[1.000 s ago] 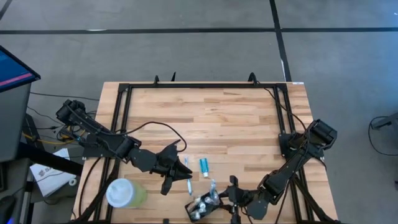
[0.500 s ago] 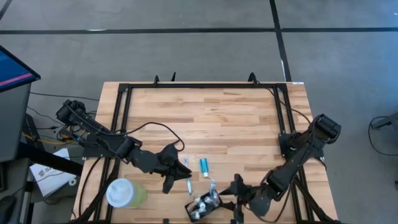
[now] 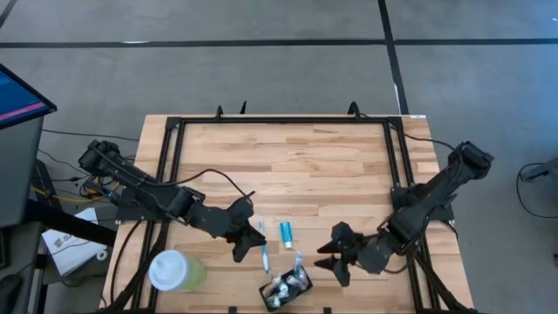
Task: Pick & Place toothbrushing station
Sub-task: Put the blue mouthwash into the black wire organizer
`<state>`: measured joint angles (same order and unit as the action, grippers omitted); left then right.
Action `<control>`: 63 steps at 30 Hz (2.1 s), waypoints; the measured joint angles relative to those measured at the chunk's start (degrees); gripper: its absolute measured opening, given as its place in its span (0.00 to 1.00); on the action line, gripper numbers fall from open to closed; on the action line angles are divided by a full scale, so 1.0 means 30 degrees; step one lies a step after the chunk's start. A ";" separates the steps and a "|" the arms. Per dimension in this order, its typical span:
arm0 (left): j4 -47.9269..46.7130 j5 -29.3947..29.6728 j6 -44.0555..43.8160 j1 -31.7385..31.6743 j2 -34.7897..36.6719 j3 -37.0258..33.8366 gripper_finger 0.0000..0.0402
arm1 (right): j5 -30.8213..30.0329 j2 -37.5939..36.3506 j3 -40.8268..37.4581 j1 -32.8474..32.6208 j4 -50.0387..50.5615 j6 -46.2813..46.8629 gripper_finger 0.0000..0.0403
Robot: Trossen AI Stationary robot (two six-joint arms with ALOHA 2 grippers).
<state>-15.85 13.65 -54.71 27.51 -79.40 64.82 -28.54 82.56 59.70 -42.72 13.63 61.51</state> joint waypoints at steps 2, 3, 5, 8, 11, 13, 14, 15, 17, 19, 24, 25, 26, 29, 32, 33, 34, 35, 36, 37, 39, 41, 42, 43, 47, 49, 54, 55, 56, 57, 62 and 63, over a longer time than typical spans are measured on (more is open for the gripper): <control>-0.0136 -0.0765 -0.0749 -0.0213 -0.0272 0.0007 0.19 | 0.0689 -0.0458 0.0000 0.0271 0.0381 0.0395 0.51; -0.0453 -0.1216 -0.1101 -0.0250 -0.0446 0.0007 0.19 | 0.1081 -0.0668 0.0000 0.0396 0.0677 0.0584 0.51; -0.0730 -0.2046 -0.1881 -0.0417 -0.1006 0.0007 0.19 | 0.1971 -0.0999 0.0000 0.0640 0.1055 0.0905 0.51; -0.0878 -0.3773 -0.2917 -0.0609 -0.2254 0.0007 0.19 | 0.2788 -0.1468 0.0000 0.1047 0.1657 0.1262 0.51; -0.0866 -0.5750 -0.4087 -0.0849 -0.3624 0.0000 0.19 | 0.3074 -0.1808 0.0000 0.1470 0.2274 0.1380 0.51; -0.0913 -0.6828 -0.4562 -0.1013 -0.4428 0.0000 0.19 | 0.3082 -0.2019 0.0000 0.1708 0.2617 0.1379 0.51; -0.0885 -0.7219 -0.4826 -0.1114 -0.4762 0.0000 0.19 | 0.3085 -0.2087 0.0000 0.1830 0.2710 0.1378 0.50; -0.0896 -0.7500 -0.5011 -0.1204 -0.5048 0.0000 0.19 | 0.3092 -0.2147 0.0000 0.1947 0.2828 0.1377 0.50; -0.0915 -0.7769 -0.5707 -0.1445 -0.5404 0.0000 0.19 | 0.3198 -0.2279 -0.0007 0.2142 0.3351 0.1306 0.50; -0.0912 -0.7870 -0.6646 -0.1791 -0.5599 0.0000 0.19 | 0.3667 -0.2338 0.0000 0.2409 0.3624 0.1088 0.50; -0.0935 -0.7893 -0.8810 -0.2872 -0.5815 0.0007 0.19 | 0.5155 -0.2326 0.0000 0.3122 0.4594 0.0379 0.50; -0.1042 -0.7988 -0.9019 -0.3102 -0.5873 0.0007 0.19 | 0.5398 -0.2329 0.0000 0.3266 0.4769 0.0078 0.50; -0.1263 -0.8090 -0.9269 -0.3307 -0.5906 0.0000 0.19 | 0.5625 -0.2324 0.0000 0.3427 0.4962 -0.0247 0.50; -0.1656 -0.8222 -1.0353 -0.3736 -0.5885 0.0007 0.19 | 0.6623 -0.2417 -0.0006 0.3858 0.5314 -0.1483 0.50; -0.2589 -0.8573 -1.1357 -0.4073 -0.5885 0.0000 0.19 | 0.7397 -0.2622 0.0013 0.3956 0.5330 -0.3075 0.49; -0.2781 -0.8656 -1.1508 -0.4162 -0.5885 0.0000 0.19 | 0.7460 -0.2666 0.0007 0.3956 0.5378 -0.3591 0.49; -0.2968 -0.8702 -1.1722 -0.4254 -0.5885 0.0000 0.19 | 0.7484 -0.2796 -0.0032 0.3920 0.5558 -0.4138 0.48; -0.3088 -0.8683 -1.1841 -0.4294 -0.5885 0.0000 0.19 | 0.7438 -0.2919 -0.0035 0.3856 0.5538 -0.4683 0.48; -0.3049 -0.8635 -1.1936 -0.4294 -0.5885 0.0000 0.19 | 0.7409 -0.3012 -0.0004 0.3862 0.5217 -0.5272 0.47; -0.2971 -0.8525 -1.2140 -0.4294 -0.5885 0.0000 0.19 | 0.7238 -0.3114 0.0015 0.3876 0.5123 -0.5822 0.47; -0.3026 -0.8206 -1.2656 -0.4294 -0.5885 0.0000 0.19 | 0.6892 -0.3327 -0.0007 0.3900 0.5367 -0.6681 0.46; -0.3006 -0.7953 -1.2845 -0.4279 -0.5885 0.0000 0.19 | 0.6580 -0.3468 -0.0007 0.4156 0.5351 -0.7475 0.44; -0.3001 -0.7787 -1.2840 -0.4279 -0.5885 0.0000 0.19 | 0.6568 -0.3485 -0.0007 0.4327 0.5399 -0.7835 0.44; -0.2997 -0.7587 -1.2628 -0.4279 -0.5885 0.0000 0.19 | 0.6568 -0.3480 -0.0007 0.4481 0.5499 -0.8118 0.43; -0.2643 -0.7198 -1.1305 -0.4489 -0.5885 0.0000 0.19 | 0.6560 -0.3088 -0.0007 0.5404 0.6560 -0.8558 0.42; -0.2475 -0.7139 -1.0423 -0.4592 -0.5885 0.0000 0.19 | 0.6553 -0.2812 -0.0007 0.5938 0.7109 -0.7994 0.42; -0.2387 -0.5856 -0.7471 -0.4657 -0.5885 0.0000 0.19 | 0.6559 -0.1820 0.0000 0.6766 0.7755 -0.7558 0.39; -0.2370 -0.5611 -0.6902 -0.4658 -0.5885 0.0000 0.19 | 0.6562 -0.1558 0.0000 0.6870 0.7798 -0.7600 0.38; -0.2389 -0.5489 -0.6461 -0.4673 -0.5885 0.0000 0.19 | 0.6587 -0.1240 0.0000 0.6953 0.7861 -0.7690 0.37; -0.2375 -0.5471 -0.6058 -0.4754 -0.5885 0.0000 0.19 | 0.6666 -0.0883 0.0000 0.7014 0.7900 -0.7886 0.36; -0.2315 -0.5933 -0.5349 -0.5317 -0.6174 -0.0007 0.19 | 0.7048 0.0768 0.0000 0.7009 0.7712 -0.8798 0.30; -0.2028 -0.6255 -0.5356 -0.5441 -0.6387 -0.0007 0.19 | 0.7082 0.1076 0.0000 0.7000 0.7790 -0.8805 0.29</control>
<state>-21.93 -5.11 -70.78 11.19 -98.56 64.79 -7.30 85.79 59.70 -21.72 37.00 35.09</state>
